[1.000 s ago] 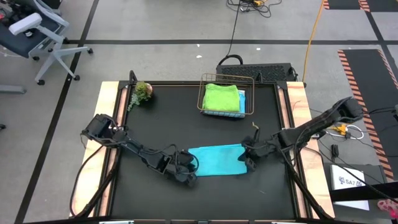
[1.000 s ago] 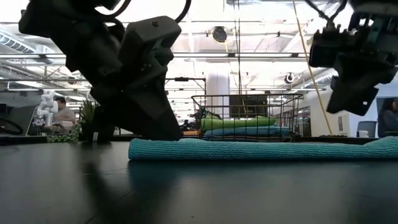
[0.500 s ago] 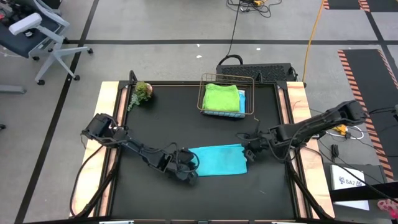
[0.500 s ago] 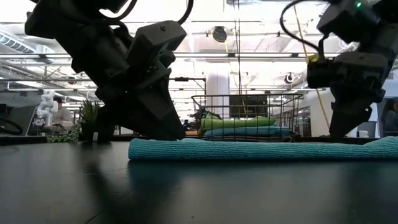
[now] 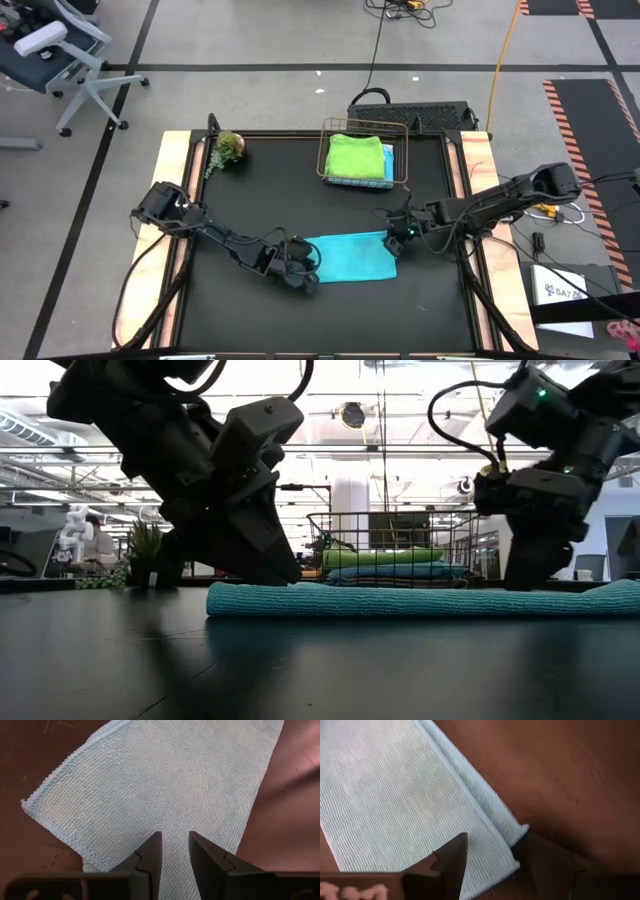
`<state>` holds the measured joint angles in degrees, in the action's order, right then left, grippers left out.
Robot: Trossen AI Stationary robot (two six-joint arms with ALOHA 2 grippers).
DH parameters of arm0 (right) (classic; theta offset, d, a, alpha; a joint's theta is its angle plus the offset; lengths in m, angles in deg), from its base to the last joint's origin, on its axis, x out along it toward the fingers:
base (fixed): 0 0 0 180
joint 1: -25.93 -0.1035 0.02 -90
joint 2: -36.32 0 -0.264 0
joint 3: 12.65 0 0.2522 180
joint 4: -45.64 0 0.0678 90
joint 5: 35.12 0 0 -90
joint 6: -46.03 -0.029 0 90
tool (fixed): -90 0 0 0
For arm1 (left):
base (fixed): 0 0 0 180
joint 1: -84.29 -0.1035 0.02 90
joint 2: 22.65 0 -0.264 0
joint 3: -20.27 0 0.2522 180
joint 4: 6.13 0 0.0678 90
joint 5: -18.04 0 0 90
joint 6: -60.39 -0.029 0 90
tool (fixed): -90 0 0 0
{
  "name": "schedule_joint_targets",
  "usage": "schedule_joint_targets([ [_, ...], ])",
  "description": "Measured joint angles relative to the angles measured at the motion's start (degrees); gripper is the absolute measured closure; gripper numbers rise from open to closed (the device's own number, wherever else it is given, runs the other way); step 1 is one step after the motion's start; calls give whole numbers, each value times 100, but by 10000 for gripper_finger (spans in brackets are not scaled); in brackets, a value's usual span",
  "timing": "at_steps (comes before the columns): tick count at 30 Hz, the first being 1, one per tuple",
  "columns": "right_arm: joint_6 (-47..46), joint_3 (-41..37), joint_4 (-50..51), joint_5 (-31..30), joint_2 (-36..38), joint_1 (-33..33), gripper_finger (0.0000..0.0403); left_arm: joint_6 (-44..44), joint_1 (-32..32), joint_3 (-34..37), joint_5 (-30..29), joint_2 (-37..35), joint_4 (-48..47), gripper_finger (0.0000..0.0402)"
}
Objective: Fold microfiber towels
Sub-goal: Fold the blue towel
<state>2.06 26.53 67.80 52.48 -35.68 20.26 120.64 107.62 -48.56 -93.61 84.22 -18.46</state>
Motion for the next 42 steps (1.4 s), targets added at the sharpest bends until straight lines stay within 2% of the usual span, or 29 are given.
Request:
schedule_joint_targets([
  [10,132,-3,-203,-29,-43,120,220,2,0,0,0,-7,-4,305],
  [13,158,-3,-171,-1,-102,122,252,2,0,0,0,-7,-4,305],
  [19,297,-8,-166,211,-189,89,344,2,0,0,0,-7,-7,305],
  [24,309,-25,-162,347,-193,83,395,2,0,0,2,-7,-9,305],
  [31,259,-34,-111,458,-39,76,400,4,0,0,13,-7,-9,305],
  [42,-134,-54,387,802,689,63,402,-35,-9,0,-70,-7,-22,305],
])
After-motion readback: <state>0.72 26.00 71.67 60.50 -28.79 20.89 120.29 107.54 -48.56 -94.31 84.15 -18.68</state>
